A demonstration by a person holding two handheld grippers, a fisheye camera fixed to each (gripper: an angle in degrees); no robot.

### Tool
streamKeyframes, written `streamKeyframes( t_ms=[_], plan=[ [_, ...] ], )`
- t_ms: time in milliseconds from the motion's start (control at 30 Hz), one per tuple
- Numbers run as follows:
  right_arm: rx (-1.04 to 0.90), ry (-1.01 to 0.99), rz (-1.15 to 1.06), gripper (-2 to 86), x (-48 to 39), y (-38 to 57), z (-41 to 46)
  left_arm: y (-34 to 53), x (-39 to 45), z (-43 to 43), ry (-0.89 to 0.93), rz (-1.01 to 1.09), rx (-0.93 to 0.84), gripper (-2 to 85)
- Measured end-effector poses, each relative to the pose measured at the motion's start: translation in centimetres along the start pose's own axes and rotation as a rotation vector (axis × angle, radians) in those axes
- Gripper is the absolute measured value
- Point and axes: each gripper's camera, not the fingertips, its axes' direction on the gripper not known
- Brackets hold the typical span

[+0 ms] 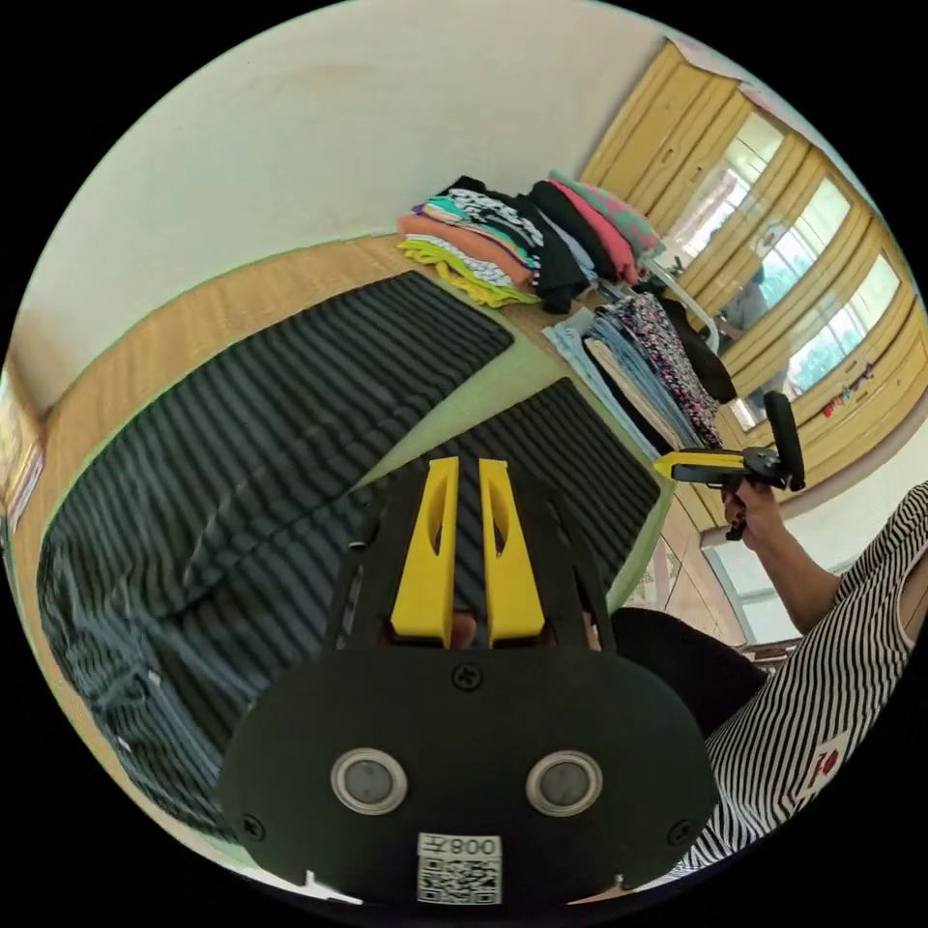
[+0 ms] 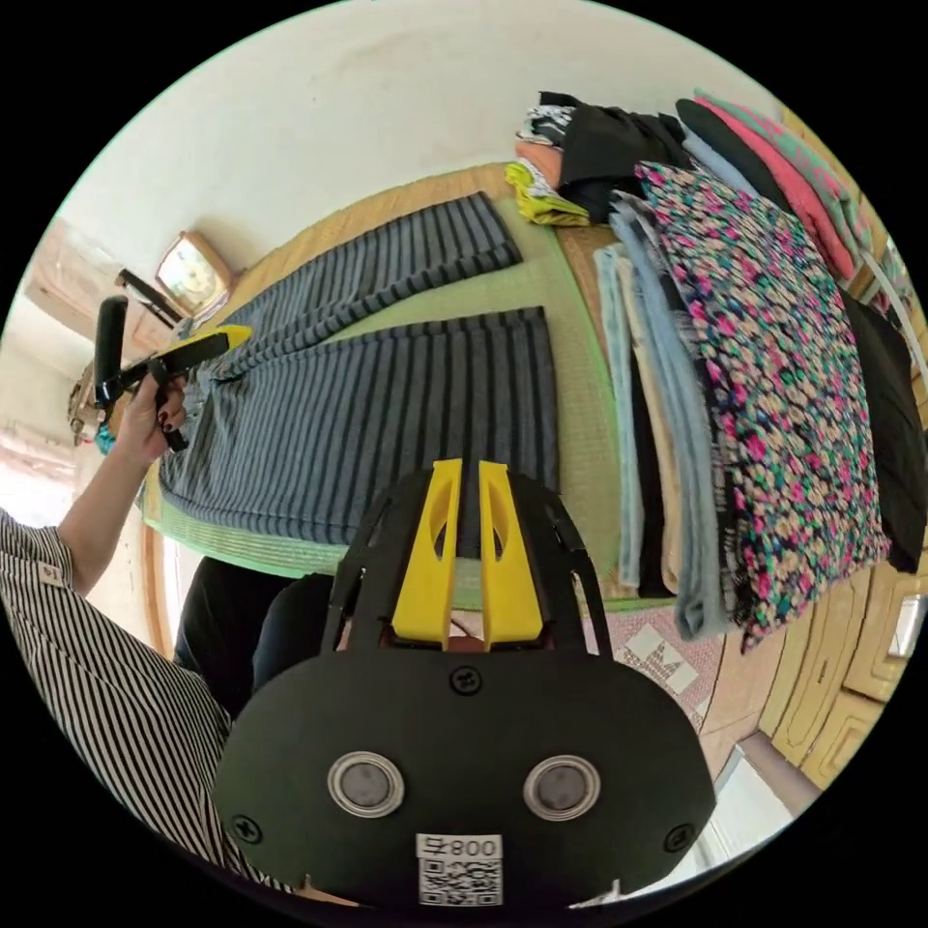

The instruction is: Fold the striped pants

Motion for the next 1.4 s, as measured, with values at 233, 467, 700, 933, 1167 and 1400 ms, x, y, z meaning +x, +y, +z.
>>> streamKeyframes(
  t_ms=[233,467,700,933,1167,1400],
  plan=[
    [-0.143,-0.214,-0.462,0.8,-15.4,-7.0,6.3,13.3,-8.3,-13.4,-0.271,-0.550,-0.042,0.9],
    [-0.296,-0.024,-0.833,0.2,-27.6,-3.3,12.8,19.7,-8.8,-19.4,-0.220,-0.681,-0.108,0.3],
    [-0.302,-0.073,-0.802,0.1,-29.1,-6.6,7.8,17.0,-5.2,-28.3,-0.193,-0.544,0.092,0.2],
    [-0.106,-0.072,-0.814,0.0,-35.5,-19.3,5.3,10.4,-5.0,-31.7,-0.159,-0.450,0.068,0.1],
    [-0.314,0.055,-0.886,0.1,-40.0,-26.3,14.5,9.9,-3.2,-35.9,-0.167,-0.407,0.009,0.1],
    [-0.256,0.031,-0.826,0.0,-39.5,-30.2,13.1,9.1,-1.4,-41.4,-0.170,-0.384,0.043,0.1]
  ],
)
